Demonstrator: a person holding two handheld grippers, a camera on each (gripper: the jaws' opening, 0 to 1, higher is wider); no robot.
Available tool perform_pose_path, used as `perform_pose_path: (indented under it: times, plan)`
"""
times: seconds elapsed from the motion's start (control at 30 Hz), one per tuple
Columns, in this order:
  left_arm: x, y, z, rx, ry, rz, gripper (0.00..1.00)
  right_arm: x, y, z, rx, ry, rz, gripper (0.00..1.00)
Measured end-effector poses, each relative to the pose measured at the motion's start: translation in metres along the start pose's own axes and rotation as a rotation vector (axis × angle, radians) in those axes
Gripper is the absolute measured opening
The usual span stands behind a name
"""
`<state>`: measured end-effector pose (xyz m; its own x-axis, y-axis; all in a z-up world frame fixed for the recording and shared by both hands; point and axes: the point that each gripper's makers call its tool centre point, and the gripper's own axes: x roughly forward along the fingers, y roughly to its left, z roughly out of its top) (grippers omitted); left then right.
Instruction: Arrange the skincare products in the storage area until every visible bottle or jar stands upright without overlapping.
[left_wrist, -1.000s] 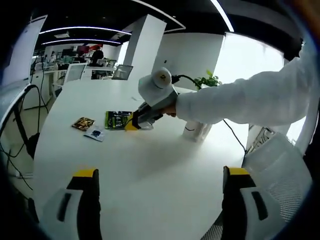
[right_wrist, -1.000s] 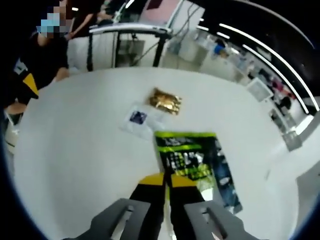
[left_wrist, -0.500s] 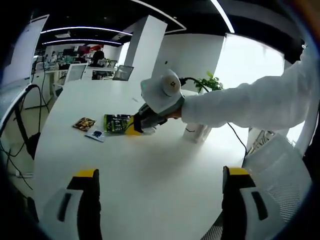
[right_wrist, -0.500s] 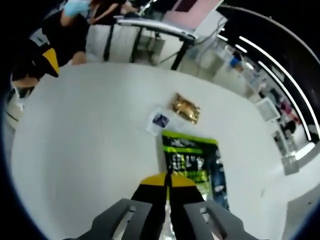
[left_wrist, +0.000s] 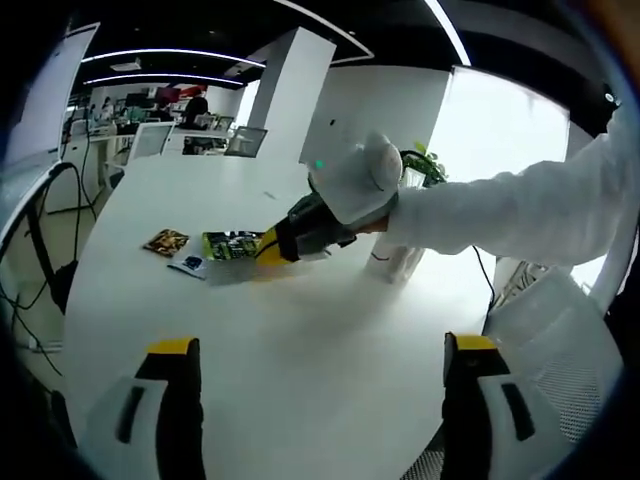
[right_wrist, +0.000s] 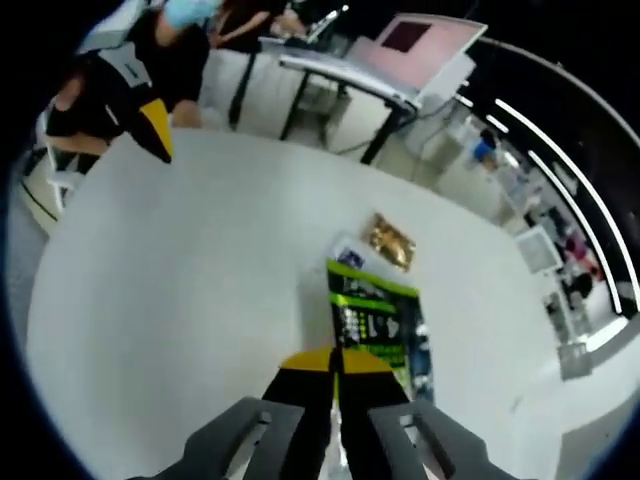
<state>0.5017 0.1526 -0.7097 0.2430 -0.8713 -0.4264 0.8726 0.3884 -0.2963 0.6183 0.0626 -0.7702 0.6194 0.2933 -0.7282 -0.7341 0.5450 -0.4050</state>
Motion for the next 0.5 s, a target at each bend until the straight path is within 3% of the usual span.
perform_pose_path:
  times: [0.5]
  plan:
    - [0.004,-0.001,0.004,-0.036,-0.022,-0.024,0.93,-0.03,0.025,0.009,-0.07,-0.056,0.016,0.0]
